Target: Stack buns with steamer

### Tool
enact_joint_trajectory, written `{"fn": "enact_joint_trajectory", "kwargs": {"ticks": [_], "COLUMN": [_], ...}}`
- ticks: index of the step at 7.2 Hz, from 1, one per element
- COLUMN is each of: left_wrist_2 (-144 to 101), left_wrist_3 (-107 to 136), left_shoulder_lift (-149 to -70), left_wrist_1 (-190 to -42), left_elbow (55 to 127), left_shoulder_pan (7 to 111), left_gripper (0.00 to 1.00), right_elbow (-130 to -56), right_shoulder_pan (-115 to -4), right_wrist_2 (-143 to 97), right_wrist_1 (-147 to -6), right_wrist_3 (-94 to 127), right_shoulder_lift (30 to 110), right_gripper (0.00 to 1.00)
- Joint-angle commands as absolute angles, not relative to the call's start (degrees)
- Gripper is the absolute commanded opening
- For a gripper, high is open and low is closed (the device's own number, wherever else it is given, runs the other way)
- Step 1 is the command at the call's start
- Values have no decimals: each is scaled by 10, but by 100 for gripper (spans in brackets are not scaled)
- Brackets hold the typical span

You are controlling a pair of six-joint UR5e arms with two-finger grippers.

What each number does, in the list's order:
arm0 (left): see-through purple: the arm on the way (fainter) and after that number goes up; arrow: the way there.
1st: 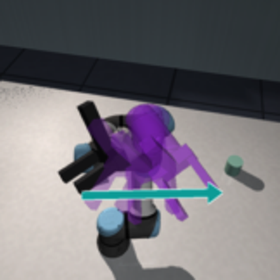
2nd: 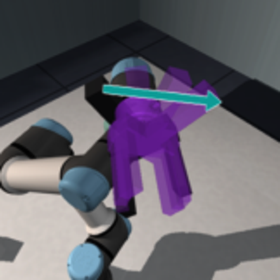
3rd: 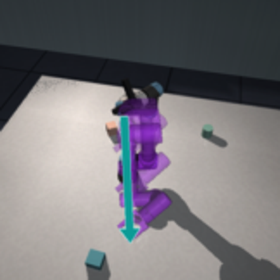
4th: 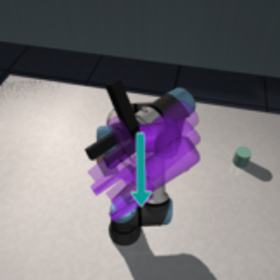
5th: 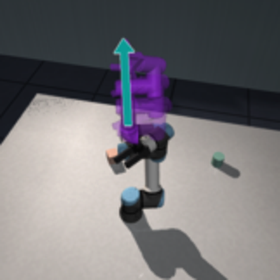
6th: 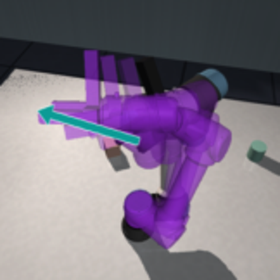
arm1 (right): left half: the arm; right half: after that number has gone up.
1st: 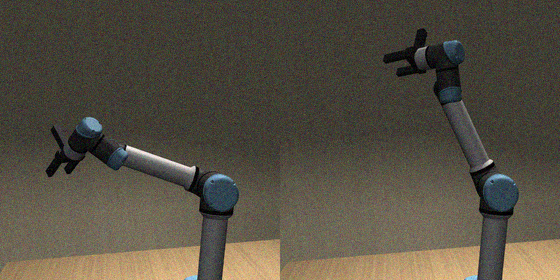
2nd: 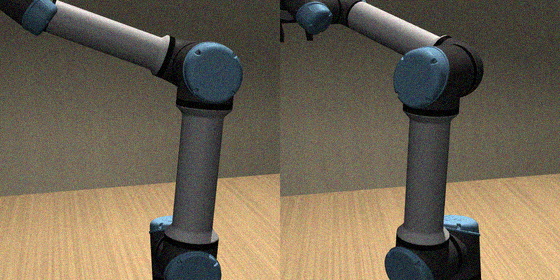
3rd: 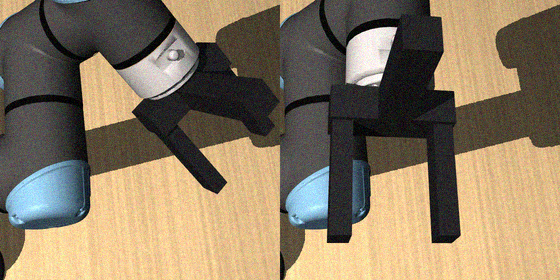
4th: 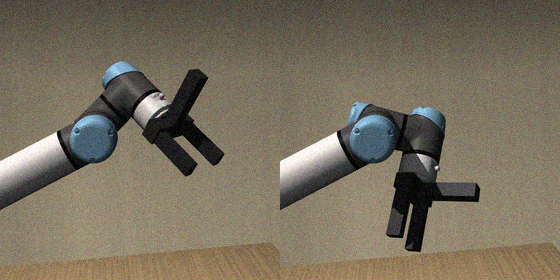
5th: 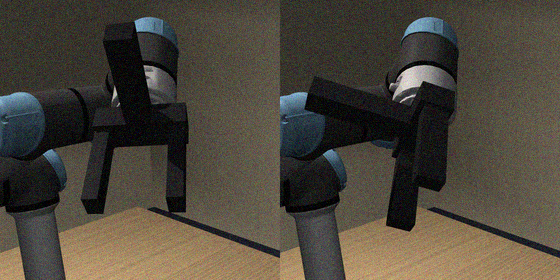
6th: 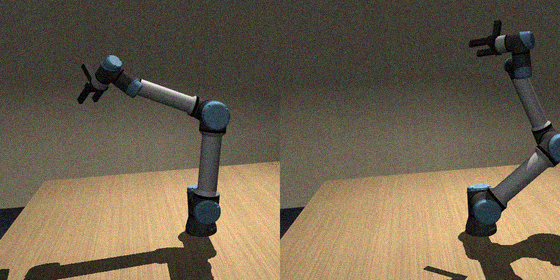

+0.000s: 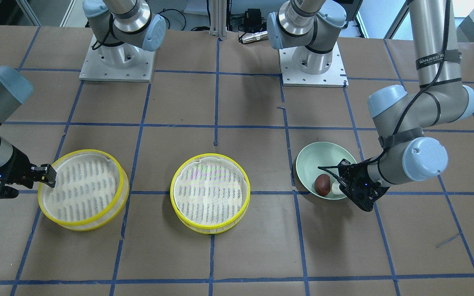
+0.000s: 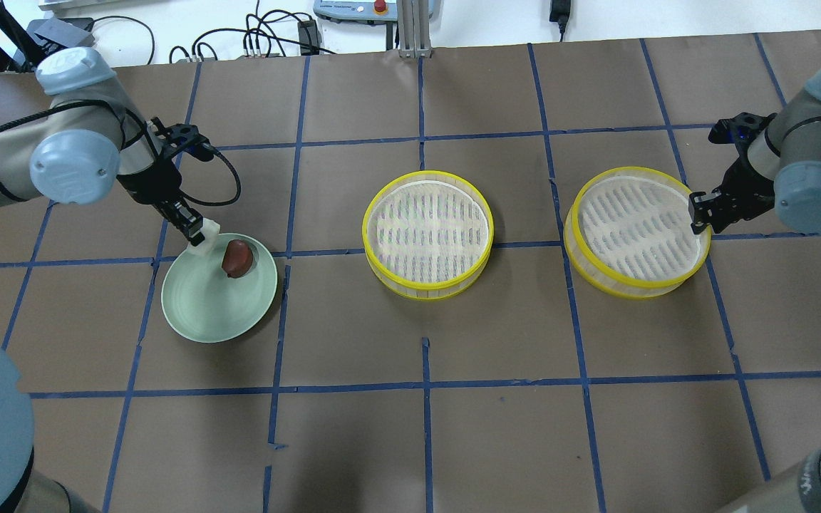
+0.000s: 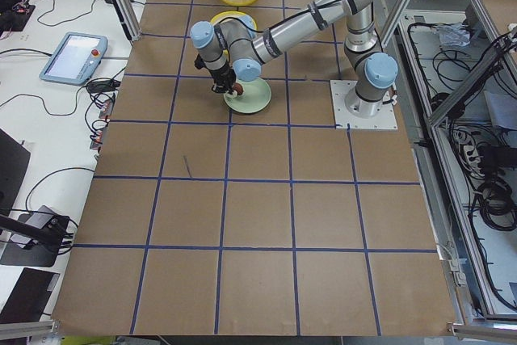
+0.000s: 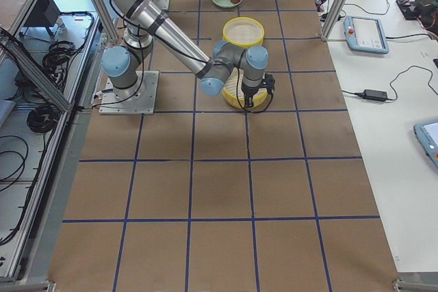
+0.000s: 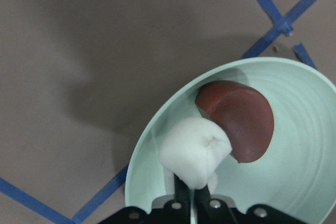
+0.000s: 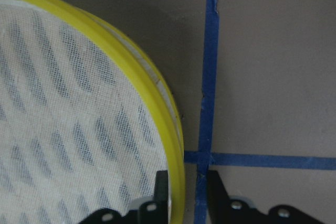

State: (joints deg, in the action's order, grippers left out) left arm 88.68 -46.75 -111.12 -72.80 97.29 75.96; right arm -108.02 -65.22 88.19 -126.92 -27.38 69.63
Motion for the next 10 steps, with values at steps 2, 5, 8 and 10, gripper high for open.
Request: {"fn": "enact_joint_trajectory", "kwargs": {"ticks": [2, 5, 8, 10], "left_wrist_2": [826, 764, 737, 747], "left_wrist_3": [-165, 92, 84, 66], "left_shoulder_lift": [-1079, -1109, -1144, -1130], "left_wrist_1": [-741, -688, -650, -654], "left_elbow": [943, 913, 911, 909], "left_shoulder_pan": [862, 1014, 1043, 1035], "left_gripper": [5, 6, 100, 100], "right_elbow": [-1060, -1048, -1027, -997], "right_shoulder_pan": [-652, -652, -663, -723], "right_wrist_2": [882, 888, 889, 916], "right_wrist_1": [-1264, -1260, -1248, -1207], "right_wrist_3": [-272, -266, -251, -173], "right_shoulder_lift": [697, 699, 706, 714], "right_gripper": [10, 10, 9, 8]}}
